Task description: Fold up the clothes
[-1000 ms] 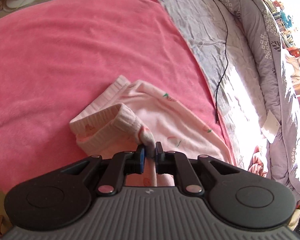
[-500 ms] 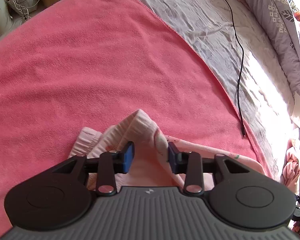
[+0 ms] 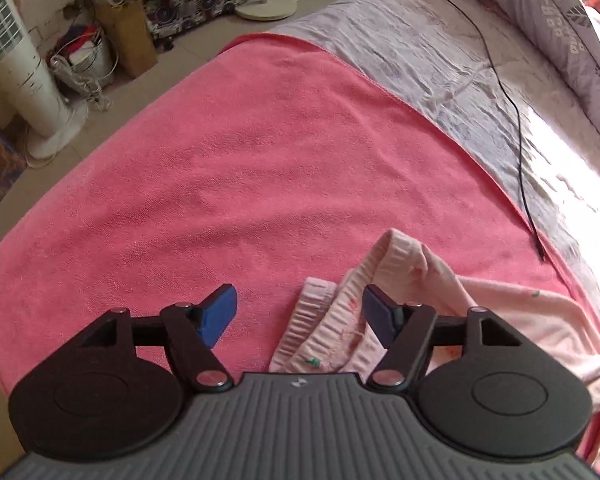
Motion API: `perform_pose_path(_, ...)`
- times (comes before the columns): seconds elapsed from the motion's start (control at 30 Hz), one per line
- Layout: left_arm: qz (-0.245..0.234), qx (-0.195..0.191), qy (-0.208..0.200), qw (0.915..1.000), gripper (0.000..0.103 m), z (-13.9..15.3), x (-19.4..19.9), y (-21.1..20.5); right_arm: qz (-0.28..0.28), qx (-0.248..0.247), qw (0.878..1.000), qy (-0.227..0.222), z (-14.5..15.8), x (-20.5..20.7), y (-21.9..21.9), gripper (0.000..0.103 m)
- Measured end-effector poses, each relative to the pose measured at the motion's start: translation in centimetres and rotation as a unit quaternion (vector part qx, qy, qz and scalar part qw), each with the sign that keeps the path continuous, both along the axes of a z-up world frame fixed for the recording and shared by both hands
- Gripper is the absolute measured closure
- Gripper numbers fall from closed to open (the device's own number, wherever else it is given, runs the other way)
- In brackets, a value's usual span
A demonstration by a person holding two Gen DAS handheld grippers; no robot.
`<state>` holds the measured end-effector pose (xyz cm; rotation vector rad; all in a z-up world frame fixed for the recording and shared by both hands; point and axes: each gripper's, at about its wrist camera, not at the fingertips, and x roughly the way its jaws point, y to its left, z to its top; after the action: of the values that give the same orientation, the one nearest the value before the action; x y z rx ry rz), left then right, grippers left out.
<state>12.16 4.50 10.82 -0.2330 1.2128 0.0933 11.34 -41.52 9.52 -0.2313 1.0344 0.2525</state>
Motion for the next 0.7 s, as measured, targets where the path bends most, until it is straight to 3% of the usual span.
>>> perform_pose_path(0.1, -0.061, -0.001, 0.000, 0.9981, 0.030, -1.3, -1.0, -1.3, 0.093, 0.057, 0.994, 0.000, -0.6, 0.6, 6.8, 0.026)
perform_pose_path(0.2, -0.062, 0.016, -0.008, 0.9979, 0.032, -2.4, -0.7, -1.5, 0.155, 0.117, 0.981, 0.008, -1.4, 2.2, 13.8, 0.026)
perform_pose_path(0.33, -0.081, -0.024, -0.050, 0.9951, 0.031, -1.6, -1.3, -0.5, 0.202, 0.164, 0.965, 0.027, -2.6, 4.0, 21.0, 0.026)
perform_pose_path(0.47, -0.114, -0.030, -0.059, 0.9912, 0.031, -1.1, -3.2, 0.6, 0.208, 0.165, 0.962, 0.067, -4.4, 6.0, 26.0, 0.060)
perform_pose_path(0.57, -0.123, -0.059, -0.064, 0.9886, 0.031, -0.9, -4.4, 2.0, 0.198, 0.140, 0.968, 0.072, -5.4, 7.1, 27.7, 0.064)
perform_pose_path(0.63, -0.124, -0.081, -0.074, 0.9862, 0.031, -0.7, -4.7, 2.6, 0.187, 0.137, 0.969, 0.083, -5.9, 7.8, 27.7, 0.083)
perform_pose_path(0.7, -0.140, -0.095, -0.090, 0.9815, 0.031, -0.4, -4.6, 2.6, 0.196, 0.146, 0.966, 0.086, -5.4, 7.7, 27.6, 0.091)
